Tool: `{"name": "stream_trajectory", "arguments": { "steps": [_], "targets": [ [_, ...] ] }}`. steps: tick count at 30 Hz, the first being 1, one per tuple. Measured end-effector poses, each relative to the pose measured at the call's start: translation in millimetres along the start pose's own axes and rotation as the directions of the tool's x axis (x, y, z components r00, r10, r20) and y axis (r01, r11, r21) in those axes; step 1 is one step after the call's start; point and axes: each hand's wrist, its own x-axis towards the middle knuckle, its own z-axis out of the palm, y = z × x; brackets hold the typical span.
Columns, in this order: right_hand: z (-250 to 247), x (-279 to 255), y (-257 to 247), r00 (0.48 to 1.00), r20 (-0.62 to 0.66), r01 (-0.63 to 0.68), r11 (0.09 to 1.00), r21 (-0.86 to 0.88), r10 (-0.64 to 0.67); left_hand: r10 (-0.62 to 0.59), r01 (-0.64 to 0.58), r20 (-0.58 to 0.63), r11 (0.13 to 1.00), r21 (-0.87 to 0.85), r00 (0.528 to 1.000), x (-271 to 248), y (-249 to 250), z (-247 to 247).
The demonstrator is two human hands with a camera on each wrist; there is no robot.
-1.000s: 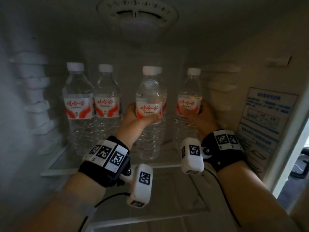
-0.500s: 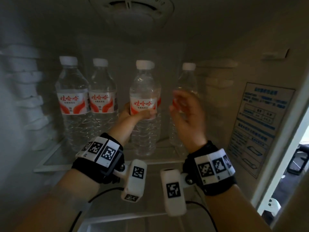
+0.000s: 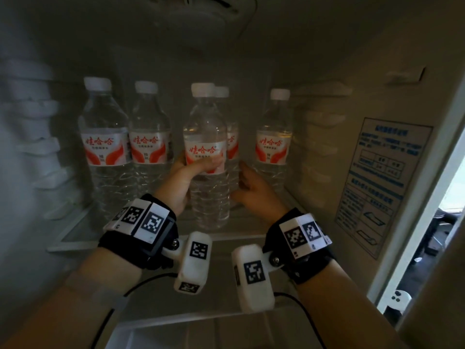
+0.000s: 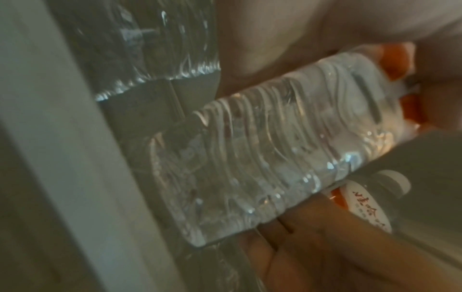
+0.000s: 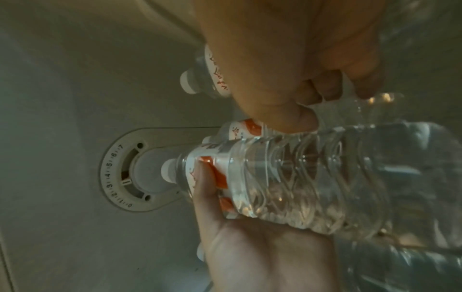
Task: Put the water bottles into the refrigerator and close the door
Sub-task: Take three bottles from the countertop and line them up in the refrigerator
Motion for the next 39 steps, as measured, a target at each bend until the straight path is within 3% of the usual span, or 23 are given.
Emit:
{"name": "stream_trajectory", "arguments": {
  "steps": [10,16,22,25,29,32,36,39],
  "targets": [
    [-8.9,-12.2,2.3,0.999,-0.035,-0.037,0.999,-0.015,0.037,-0.005,0.002,0.057,0.999,0.054,0.998,-3.8,5.2,2.7],
    [-12.7,-7.1,1.4,0.999,-0.018,-0.048,0.997,-0.068,0.047,0.201,-0.169,-0.061,0.926,0.339,0.978,-7.7,14.6,8.9],
    [-19.4,-7.3,-0.9,0.991,-0.071,-0.122,0.991,-0.056,0.118,0.26,-0.186,-0.112,0.878,0.441,0.959,-5.1,14.8,2.2],
    [-25.6,-8.8,-13.6,0.98,-0.198,-0.004,0.999,-0.039,-0.003,0.274,-0.181,-0.091,0.817,0.548,0.958,-5.7,22.3,0.1],
    [-25.8,-4.0,-43.1,0.943,-0.269,0.195,0.98,-0.033,-0.196,0.356,-0.244,-0.028,0.693,0.679,0.934,-8.4,49.8,7.9],
    [-23.4,10.6,-59.1,0.896,-0.331,0.242,0.951,-0.193,-0.295,0.37,-0.247,-0.008,0.635,0.732,0.929,1.1,77.7,15.6],
    [-21.6,30.7,-72.0,0.816,-0.294,0.265,0.774,-0.574,-0.497,0.345,-0.156,-0.048,0.537,0.829,0.937,22.0,100.1,20.7],
    [-19.9,39.1,-72.7,0.837,-0.212,0.18,0.62,-0.763,-0.504,0.328,-0.161,-0.061,0.607,0.779,0.943,30.9,102.2,19.5]
  ]
}}
